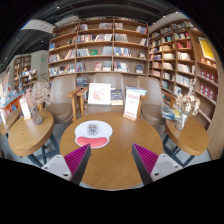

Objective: Arrange mouse

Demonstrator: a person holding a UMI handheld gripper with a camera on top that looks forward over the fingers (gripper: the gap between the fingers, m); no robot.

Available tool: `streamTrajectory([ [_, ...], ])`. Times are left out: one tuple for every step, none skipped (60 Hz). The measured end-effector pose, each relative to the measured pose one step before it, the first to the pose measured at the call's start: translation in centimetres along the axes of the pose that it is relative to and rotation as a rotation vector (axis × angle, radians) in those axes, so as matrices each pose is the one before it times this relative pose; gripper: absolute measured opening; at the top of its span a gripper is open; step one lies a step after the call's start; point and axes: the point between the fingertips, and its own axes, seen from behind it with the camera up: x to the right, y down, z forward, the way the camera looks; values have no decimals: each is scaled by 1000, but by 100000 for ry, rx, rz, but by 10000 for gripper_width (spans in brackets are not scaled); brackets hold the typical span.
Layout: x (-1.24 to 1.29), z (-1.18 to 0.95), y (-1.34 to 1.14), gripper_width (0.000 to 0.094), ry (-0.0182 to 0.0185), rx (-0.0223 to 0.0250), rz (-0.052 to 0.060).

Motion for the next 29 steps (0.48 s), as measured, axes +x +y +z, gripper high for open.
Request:
streamTrajectory([
  [11,-467,413,853,-274,-315,3],
  [30,-442,436,853,-303,-420,-110],
  [68,-401,438,852,-149,-476,-41],
  [65,-414,387,852,2,-412,49],
  [98,-358,310,854,95,-222,161],
  [30,-418,535,852,13,33,209],
  [-18,-326,243,850,-79,-161,-3],
  [-62,-325,257,852,-279,-240,-139],
  [-36,-304,219,853,-257,-255,-101],
  [-20,-306,201,852,-126,-134,-51],
  [315,-234,284,853,44,-24,-140],
  [76,-255,174,852,195,-56,-43],
  [100,-241,138,853,141,-34,-82],
  [45,-258,126,856,49,9,-143],
  [36,-251,90,856,-51,135,-277],
  [32,-271,53,856,-61,230,-382],
  [13,-238,10,855,-1,381,-468],
  [14,-192,-22,854,16,369,-472],
  [-18,-293,9,854,44,234,-283],
  [-5,-257,9,856,31,127,-215],
  [-13,-222,20,855,-29,142,-154],
  [-23,-217,-19,857,-58,214,-63],
  [-17,-221,-45,855,0,353,-25],
  [18,-197,-74,855,93,406,11],
  [38,-221,-122,854,163,484,133],
  [74,-184,-124,855,230,605,240],
  [91,-166,-174,855,203,707,373],
  [100,-175,-200,856,220,705,374],
  [72,-182,-170,856,157,514,365],
])
